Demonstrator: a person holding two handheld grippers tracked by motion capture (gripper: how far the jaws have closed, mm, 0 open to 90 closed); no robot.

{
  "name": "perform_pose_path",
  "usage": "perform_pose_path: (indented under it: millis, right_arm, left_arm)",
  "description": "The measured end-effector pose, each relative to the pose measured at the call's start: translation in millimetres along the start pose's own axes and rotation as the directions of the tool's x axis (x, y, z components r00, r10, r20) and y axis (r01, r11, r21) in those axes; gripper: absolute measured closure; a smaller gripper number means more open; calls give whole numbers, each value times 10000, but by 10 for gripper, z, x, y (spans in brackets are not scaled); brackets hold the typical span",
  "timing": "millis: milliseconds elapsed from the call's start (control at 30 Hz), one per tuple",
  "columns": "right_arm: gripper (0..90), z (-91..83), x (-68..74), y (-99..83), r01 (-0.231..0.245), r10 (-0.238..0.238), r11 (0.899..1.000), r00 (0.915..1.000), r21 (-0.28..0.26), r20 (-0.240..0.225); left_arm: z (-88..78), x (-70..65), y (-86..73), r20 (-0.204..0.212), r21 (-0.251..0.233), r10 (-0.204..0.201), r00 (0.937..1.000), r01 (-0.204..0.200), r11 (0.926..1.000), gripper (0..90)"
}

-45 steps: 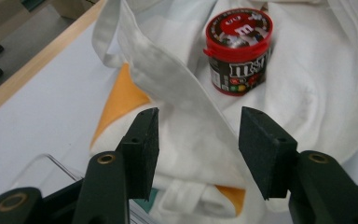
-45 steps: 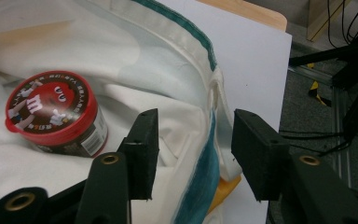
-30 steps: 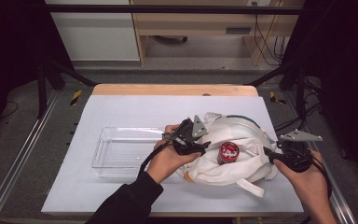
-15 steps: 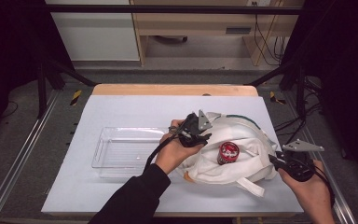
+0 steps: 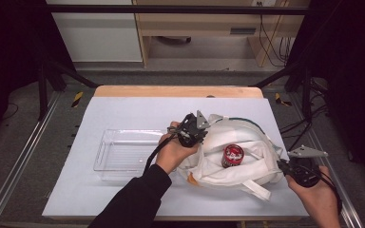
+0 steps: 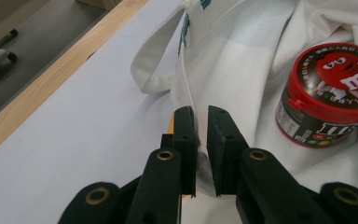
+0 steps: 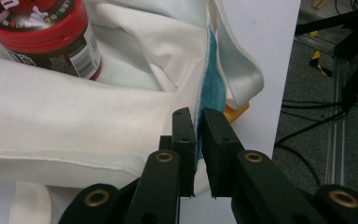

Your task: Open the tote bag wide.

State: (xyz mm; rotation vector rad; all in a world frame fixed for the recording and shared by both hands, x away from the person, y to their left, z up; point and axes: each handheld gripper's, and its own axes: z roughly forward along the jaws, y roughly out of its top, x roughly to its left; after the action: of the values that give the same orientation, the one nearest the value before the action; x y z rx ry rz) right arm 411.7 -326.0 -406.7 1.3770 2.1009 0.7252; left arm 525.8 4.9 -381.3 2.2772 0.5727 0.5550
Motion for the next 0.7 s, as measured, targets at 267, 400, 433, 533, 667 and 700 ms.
perform_pose_path:
  millis: [267,400,433,533,667,700]
  right_arm:
    - [885,38,-2,-45,222,-221,9995,9997,230,-51]
    - [889,65,-22,-83,225,-222,9992,9997,341,-80]
    - [890,64,-22,-87,214,-211,9991,9997,375,-77]
    - [892,70,-31,-106,271,-268,9991,9996,336,-82]
    - [895,45,-48,-128,250,-250,9990,9997,375,-2]
    - [896,33,-54,-126,291,-291,9989,9996,365,-7]
  left_arm:
    - [69,54,-100,57,570,-101,9999,98,9983,835]
    - [108,75,-152,77,721,-159,9998,153,9973,837]
    - [113,75,-161,89,719,-164,9998,157,9973,836]
    - [119,74,-177,106,793,-194,9998,185,9967,837]
    - [113,71,-185,150,774,-221,9996,209,9968,838]
    - [113,71,-185,150,774,-221,9996,209,9968,838]
